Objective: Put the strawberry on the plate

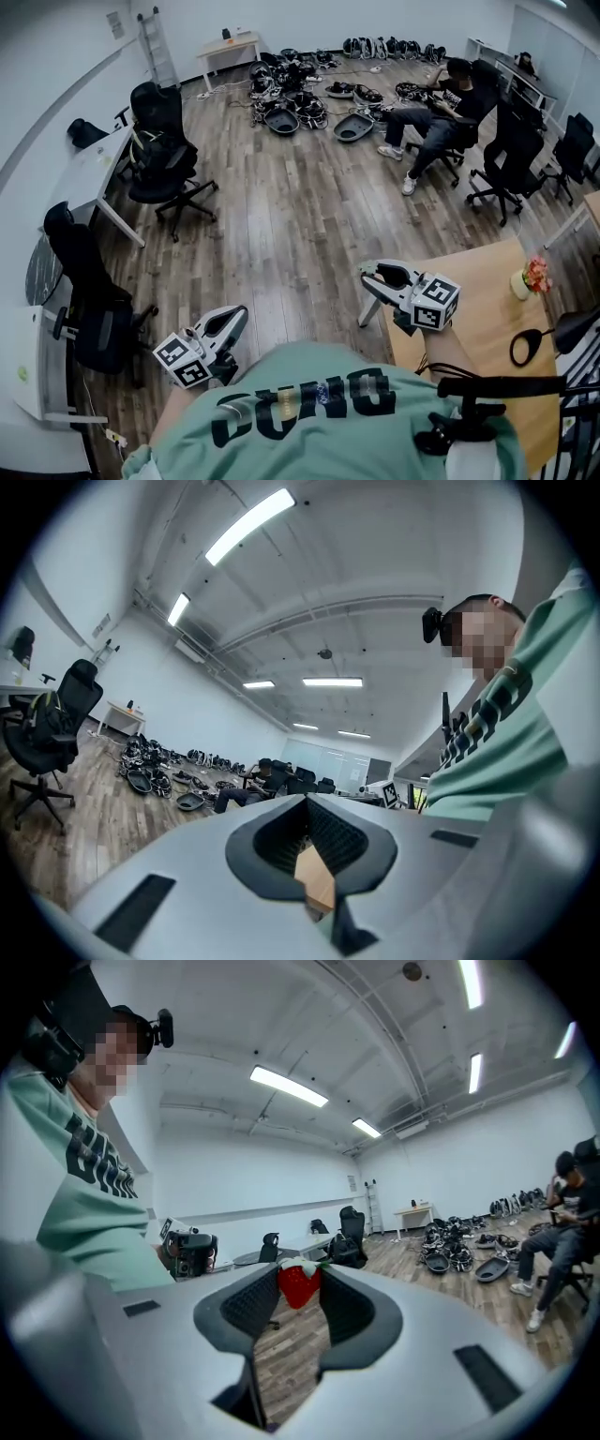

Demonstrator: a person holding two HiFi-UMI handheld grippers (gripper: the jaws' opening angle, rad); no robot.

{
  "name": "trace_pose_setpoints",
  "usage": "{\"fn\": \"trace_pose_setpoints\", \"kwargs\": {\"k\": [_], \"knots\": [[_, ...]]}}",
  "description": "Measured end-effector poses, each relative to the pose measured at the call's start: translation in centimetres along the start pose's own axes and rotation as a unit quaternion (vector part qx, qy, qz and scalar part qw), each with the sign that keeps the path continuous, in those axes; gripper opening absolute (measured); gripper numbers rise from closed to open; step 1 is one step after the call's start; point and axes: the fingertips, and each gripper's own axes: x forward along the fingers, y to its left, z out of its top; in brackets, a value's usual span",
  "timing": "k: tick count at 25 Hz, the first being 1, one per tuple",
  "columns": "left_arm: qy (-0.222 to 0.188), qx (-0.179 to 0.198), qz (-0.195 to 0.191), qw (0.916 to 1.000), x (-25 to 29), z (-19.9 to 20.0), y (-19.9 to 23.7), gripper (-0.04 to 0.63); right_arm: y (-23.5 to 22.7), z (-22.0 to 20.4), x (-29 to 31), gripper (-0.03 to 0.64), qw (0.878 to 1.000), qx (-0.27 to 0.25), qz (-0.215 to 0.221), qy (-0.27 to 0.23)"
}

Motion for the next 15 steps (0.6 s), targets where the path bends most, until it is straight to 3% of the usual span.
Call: {"fn": "trace_pose_setpoints", "kwargs": {"k": [7,15], "knots": [[0.005,-0.019,-0.065,0.9977,6.3,0.5,9.0,0.005,-7.3,-0.2,2.7,0.141,0.997,0.008,-0.074,0.001],[0.031,0.009,-0.155,0.9874,12.7,7.9,23.4,0.005,-14.5,4.9,10.9,0.141,0.985,-0.007,-0.17,-0.013]]}}
